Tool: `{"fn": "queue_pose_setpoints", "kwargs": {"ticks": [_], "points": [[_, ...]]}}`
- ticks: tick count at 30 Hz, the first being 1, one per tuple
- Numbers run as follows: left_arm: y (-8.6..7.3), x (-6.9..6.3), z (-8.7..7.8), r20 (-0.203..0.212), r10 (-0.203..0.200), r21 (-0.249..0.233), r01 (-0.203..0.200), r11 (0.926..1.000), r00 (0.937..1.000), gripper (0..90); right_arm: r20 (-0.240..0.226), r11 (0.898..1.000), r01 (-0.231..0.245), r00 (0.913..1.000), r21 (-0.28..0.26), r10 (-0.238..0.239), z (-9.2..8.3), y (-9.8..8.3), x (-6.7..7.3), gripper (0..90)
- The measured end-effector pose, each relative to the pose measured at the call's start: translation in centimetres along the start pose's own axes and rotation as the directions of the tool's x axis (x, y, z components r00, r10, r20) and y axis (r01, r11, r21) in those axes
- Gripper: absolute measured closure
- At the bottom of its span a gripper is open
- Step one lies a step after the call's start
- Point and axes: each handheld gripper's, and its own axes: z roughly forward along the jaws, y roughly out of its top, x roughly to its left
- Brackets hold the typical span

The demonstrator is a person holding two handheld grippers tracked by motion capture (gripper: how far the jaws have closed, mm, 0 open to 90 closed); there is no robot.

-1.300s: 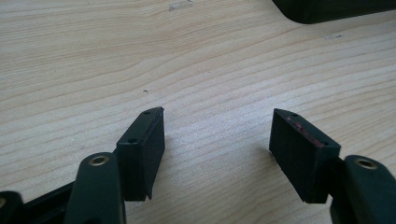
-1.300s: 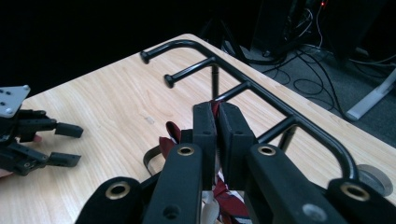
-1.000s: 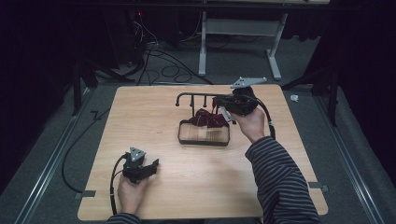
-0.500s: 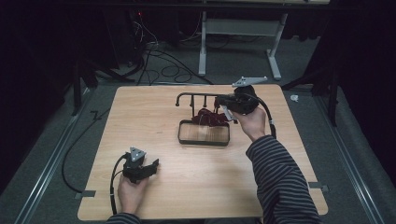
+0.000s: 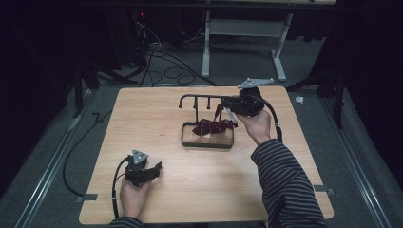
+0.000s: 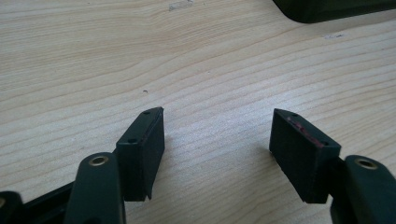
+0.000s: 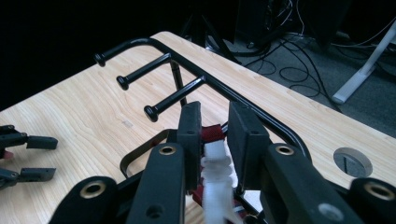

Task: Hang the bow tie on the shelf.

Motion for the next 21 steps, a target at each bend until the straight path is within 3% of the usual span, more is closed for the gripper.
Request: {"fn": "queue_pose_setpoints", "kwargs": {"ticks": [11, 21], "points": [[0.0, 0.0, 0.0, 0.000, 0.001, 0.000, -0.001, 1.0000, 1.0000, 36.1, 0.006, 0.999, 0.005, 1.0000, -0.039, -0.005, -1.7, -0.2, 0.4, 74.2], [0.0, 0.0, 0.0, -0.001, 0.004, 0.002, -0.004, 1.0000, 1.0000, 35.9, 0.017, 0.997, -0.018, 0.9997, -0.073, 0.019, -4.6, -1.8, 0.4, 73.8]]}}
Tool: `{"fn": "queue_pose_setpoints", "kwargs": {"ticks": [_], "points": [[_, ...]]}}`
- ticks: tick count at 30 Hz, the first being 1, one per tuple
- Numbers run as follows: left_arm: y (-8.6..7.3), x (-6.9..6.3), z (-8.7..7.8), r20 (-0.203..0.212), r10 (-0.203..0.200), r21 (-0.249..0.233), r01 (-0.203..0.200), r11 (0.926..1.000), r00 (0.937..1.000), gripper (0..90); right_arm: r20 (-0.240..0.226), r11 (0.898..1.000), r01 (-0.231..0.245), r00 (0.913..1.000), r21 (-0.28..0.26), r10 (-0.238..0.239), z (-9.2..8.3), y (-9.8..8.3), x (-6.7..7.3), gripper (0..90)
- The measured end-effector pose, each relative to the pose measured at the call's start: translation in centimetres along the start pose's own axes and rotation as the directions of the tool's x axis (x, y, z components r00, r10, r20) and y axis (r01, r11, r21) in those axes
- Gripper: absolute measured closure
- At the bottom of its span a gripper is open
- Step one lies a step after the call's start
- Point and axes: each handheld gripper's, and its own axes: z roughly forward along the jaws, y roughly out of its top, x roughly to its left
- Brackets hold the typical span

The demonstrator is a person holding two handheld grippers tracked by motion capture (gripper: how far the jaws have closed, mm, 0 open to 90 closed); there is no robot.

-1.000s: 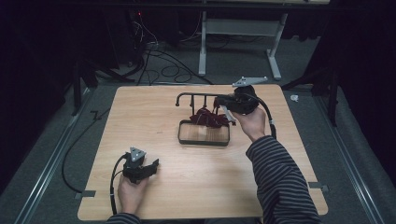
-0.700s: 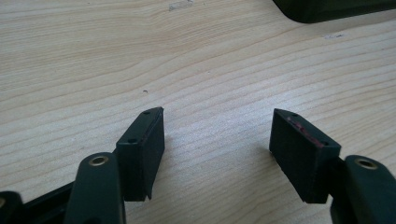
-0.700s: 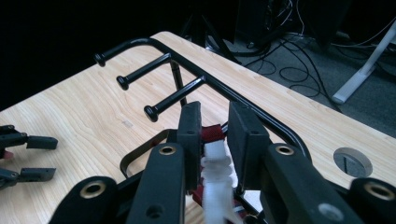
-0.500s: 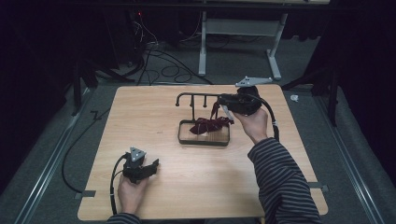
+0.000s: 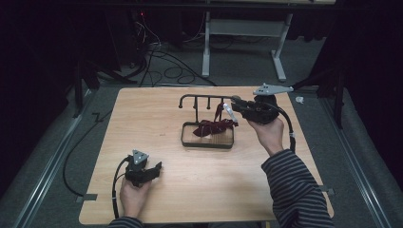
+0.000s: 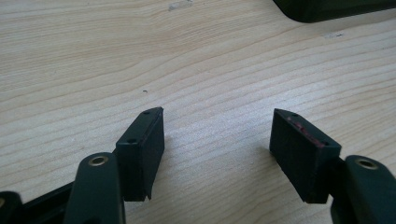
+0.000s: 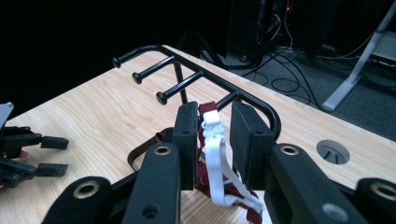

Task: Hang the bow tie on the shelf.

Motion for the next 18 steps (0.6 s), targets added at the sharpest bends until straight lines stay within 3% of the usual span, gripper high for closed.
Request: {"fn": "queue_pose_setpoints", "kwargs": {"ticks": [18], "points": [[0.0, 0.0, 0.0, -0.001, 0.002, 0.002, -0.002, 1.0000, 1.0000, 35.9, -0.019, 1.000, -0.021, 0.9996, -0.006, 0.021, -2.6, -2.0, 0.2, 72.5]]}}
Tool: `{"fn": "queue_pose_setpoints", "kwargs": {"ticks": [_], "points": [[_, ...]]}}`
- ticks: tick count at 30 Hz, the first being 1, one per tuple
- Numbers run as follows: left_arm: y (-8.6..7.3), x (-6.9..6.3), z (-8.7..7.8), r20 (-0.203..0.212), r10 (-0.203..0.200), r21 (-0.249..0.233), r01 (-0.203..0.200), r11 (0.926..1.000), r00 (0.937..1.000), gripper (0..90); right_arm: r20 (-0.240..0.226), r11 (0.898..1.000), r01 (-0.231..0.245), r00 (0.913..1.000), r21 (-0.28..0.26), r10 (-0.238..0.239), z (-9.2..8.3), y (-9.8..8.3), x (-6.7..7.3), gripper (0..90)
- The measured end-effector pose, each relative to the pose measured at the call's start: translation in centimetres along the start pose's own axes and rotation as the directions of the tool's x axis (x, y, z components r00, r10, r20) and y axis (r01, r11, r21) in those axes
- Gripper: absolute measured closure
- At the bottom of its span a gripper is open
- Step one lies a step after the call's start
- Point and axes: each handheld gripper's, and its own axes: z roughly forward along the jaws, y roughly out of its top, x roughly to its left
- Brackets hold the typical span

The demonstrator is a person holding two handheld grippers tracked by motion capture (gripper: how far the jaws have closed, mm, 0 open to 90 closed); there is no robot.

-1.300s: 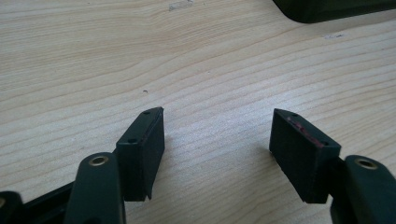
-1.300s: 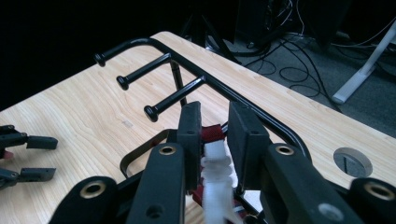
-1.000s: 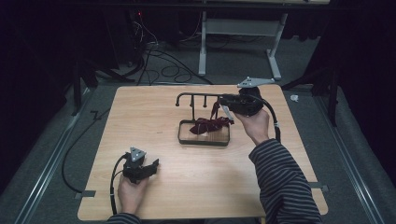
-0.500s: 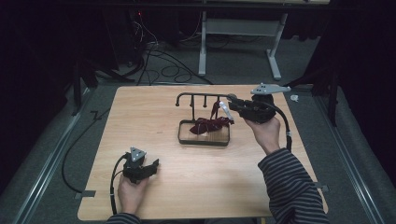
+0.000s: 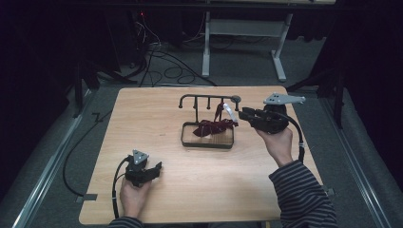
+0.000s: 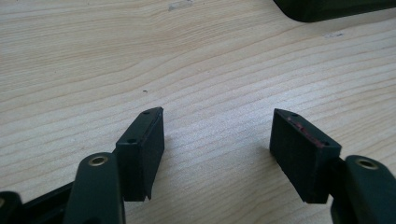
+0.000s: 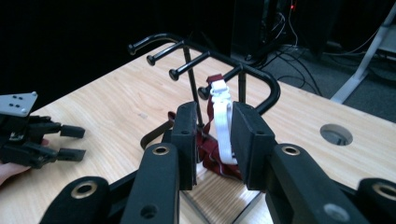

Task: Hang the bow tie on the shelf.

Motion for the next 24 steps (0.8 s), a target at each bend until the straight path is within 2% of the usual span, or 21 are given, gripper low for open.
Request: {"fn": "queue_pose_setpoints", "kwargs": {"ticks": [11, 24], "points": [[0.0, 0.0, 0.0, -0.001, 0.001, -0.001, -0.001, 1.0000, 1.0000, 35.9, 0.002, 0.999, -0.028, 0.9996, -0.020, 0.028, -1.7, -1.8, -0.2, 70.6], [0.0, -0.1, 0.0, -0.003, 0.002, -0.001, -0.002, 1.0000, 1.0000, 35.9, 0.004, 0.997, -0.064, 0.9979, -0.035, 0.064, -3.4, -3.0, -0.7, 69.4]]}}
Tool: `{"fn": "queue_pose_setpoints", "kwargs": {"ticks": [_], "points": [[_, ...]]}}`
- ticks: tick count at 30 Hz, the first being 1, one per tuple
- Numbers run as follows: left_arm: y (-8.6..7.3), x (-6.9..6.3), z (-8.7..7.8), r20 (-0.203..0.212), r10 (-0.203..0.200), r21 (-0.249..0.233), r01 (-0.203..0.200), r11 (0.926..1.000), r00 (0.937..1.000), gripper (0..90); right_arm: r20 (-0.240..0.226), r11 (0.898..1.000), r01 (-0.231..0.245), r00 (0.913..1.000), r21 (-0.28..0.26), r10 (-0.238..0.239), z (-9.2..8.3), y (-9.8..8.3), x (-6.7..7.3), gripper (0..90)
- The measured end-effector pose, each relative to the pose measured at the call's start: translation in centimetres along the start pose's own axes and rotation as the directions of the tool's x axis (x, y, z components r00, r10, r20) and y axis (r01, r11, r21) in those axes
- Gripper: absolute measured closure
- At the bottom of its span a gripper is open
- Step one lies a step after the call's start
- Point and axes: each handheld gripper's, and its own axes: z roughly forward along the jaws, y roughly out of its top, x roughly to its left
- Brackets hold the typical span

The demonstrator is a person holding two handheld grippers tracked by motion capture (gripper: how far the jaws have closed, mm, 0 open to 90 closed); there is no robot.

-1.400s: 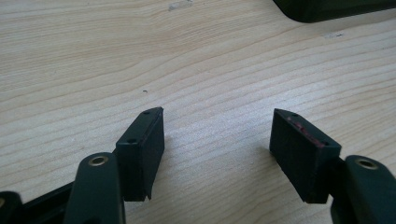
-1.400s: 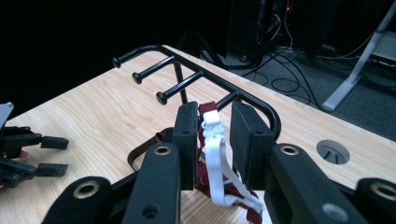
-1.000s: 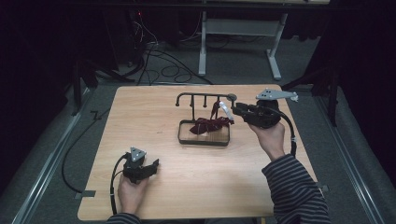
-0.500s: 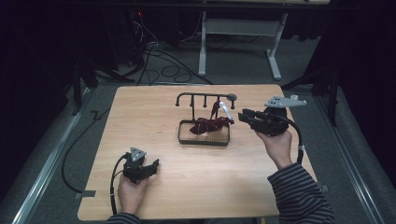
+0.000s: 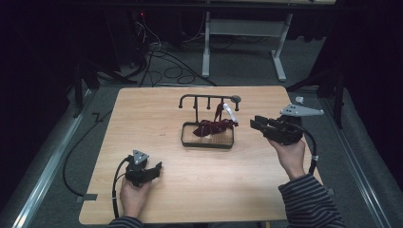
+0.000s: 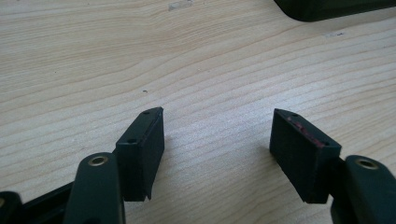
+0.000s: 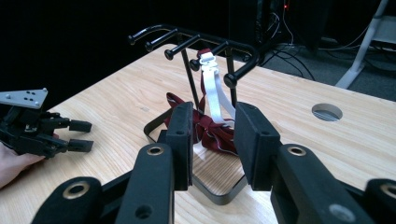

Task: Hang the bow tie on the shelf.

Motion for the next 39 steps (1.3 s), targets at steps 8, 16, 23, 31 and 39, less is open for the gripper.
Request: {"fn": "queue_pose_setpoints", "kwargs": {"ticks": [8, 16, 23, 31, 39], "points": [[0.0, 0.0, 0.0, -0.001, 0.001, -0.001, -0.001, 1.0000, 1.0000, 35.9, 0.007, 1.000, -0.024, 0.9997, -0.015, 0.024, -1.2, -0.9, -0.2, 69.0], [0.0, 0.0, 0.0, -0.002, 0.002, -0.001, -0.002, 1.0000, 1.0000, 35.8, 0.017, 0.999, -0.036, 0.9992, -0.027, 0.036, -2.3, -1.9, -0.4, 68.7], [0.0, -0.1, 0.0, -0.002, 0.002, -0.001, -0.002, 1.0000, 1.0000, 35.9, 0.026, 0.997, -0.058, 0.9979, -0.040, 0.059, -3.1, -2.9, -0.7, 68.6], [0.0, -0.1, 0.0, -0.002, 0.003, 0.000, -0.003, 1.0000, 1.0000, 35.9, 0.035, 0.995, -0.089, 0.9953, -0.052, 0.091, -3.9, -4.1, -1.2, 68.4], [0.0, -0.1, 0.0, -0.003, 0.004, 0.000, -0.004, 1.0000, 1.0000, 35.8, 0.038, 0.993, -0.107, 0.9933, -0.053, 0.110, -4.2, -4.9, -1.4, 68.3]]}}
